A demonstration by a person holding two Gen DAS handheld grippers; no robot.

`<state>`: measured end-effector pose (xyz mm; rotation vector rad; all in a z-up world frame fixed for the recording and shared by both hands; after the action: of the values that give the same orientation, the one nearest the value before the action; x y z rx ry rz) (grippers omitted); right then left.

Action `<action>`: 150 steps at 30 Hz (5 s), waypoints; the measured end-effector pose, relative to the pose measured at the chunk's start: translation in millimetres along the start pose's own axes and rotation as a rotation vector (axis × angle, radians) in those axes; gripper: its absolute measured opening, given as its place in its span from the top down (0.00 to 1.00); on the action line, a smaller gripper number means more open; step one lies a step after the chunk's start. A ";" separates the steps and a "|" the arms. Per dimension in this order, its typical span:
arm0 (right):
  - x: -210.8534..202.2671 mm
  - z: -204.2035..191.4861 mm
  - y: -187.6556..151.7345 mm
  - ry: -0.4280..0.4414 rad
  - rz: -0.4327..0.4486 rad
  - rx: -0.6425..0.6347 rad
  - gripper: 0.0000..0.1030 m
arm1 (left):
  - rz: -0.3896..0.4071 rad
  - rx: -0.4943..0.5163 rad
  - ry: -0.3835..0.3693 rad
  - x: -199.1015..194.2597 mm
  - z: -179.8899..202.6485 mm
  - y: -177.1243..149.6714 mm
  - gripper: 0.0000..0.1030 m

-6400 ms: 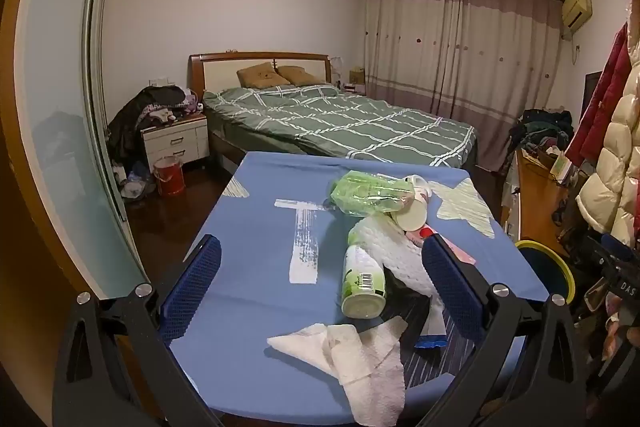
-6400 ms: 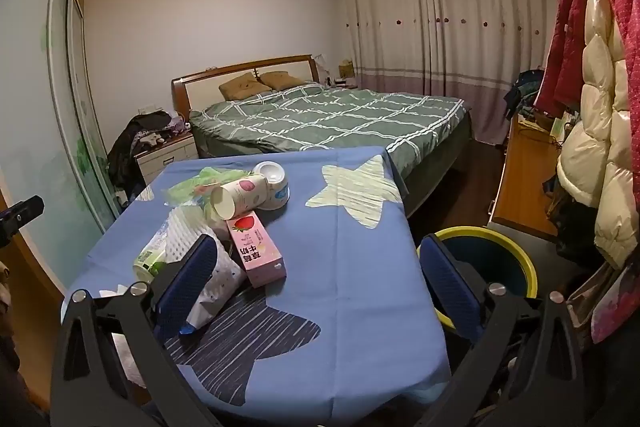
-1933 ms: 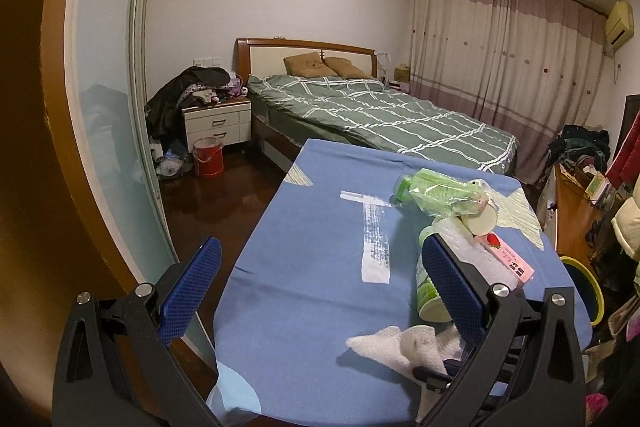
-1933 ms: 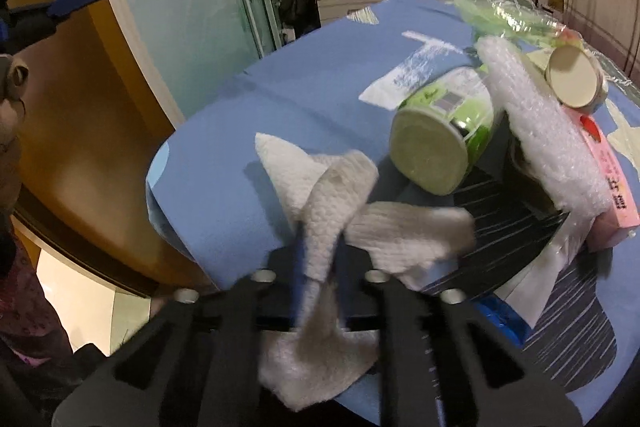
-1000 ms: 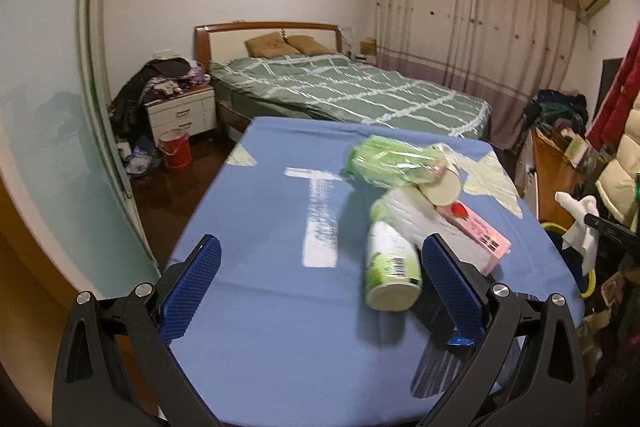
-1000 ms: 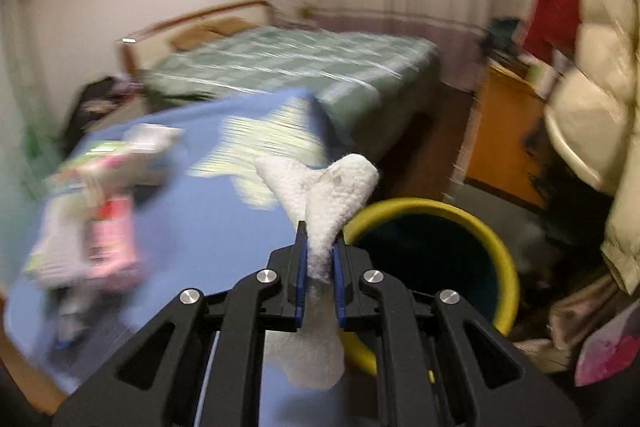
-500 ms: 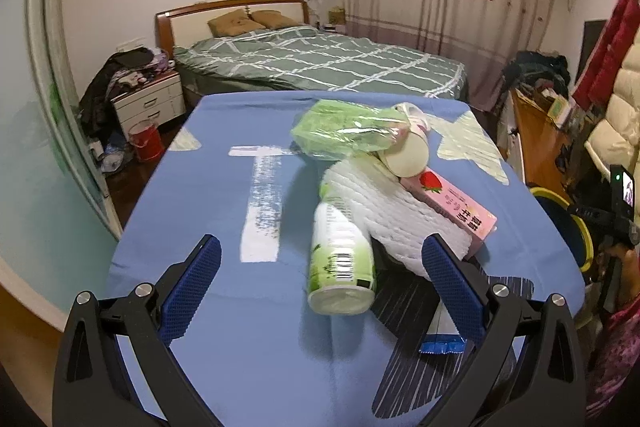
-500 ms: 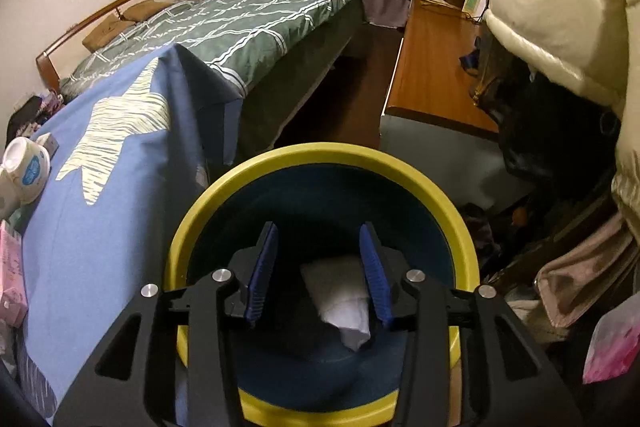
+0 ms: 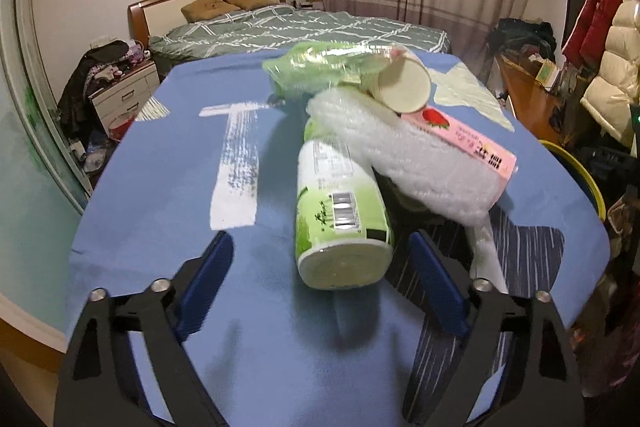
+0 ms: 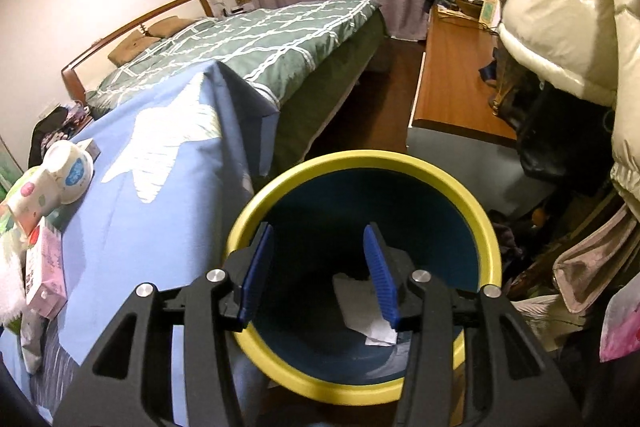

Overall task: Collect trash
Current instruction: 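Grasp the green-labelled bottle with the left tool and lift it, then carry the bottle over the yellow bin and open the left tool, then grasp the white bubble wrap with the right tool and lift it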

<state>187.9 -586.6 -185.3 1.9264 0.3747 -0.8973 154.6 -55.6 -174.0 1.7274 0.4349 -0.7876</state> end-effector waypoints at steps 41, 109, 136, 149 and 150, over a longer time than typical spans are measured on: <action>-6.4 -28.6 -11.0 0.076 -0.015 -0.038 0.56 | 0.186 0.005 0.143 -18.2 -49.3 91.4 0.50; -59.4 -35.0 -46.1 0.173 -0.006 -0.079 0.56 | 0.307 0.026 0.003 -87.6 53.3 147.1 0.09; -48.1 -319.0 -125.9 0.548 -0.205 -0.427 0.52 | 0.280 -0.205 0.170 -98.1 -81.7 60.1 0.09; -43.2 -338.1 -167.3 0.562 -0.329 -0.473 0.79 | 0.277 -0.205 0.167 -97.3 -84.8 53.0 0.09; -44.7 -337.8 -168.1 0.564 -0.326 -0.476 0.83 | 0.277 -0.203 0.166 -97.0 -84.5 52.6 0.09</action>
<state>204.7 -207.7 -162.7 1.6587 1.1525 -0.3853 143.9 19.0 -57.2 1.6234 0.3639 -0.3891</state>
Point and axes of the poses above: each gripper's, at about its wrist camera, not at the fingertips, and x roughly the way its jaws point, z to its right, y to its top, the point moved 5 cm from there along x, roughly the way its jaws point, and after that the axes turned 12 degrees about x, right-handed, at the moved point
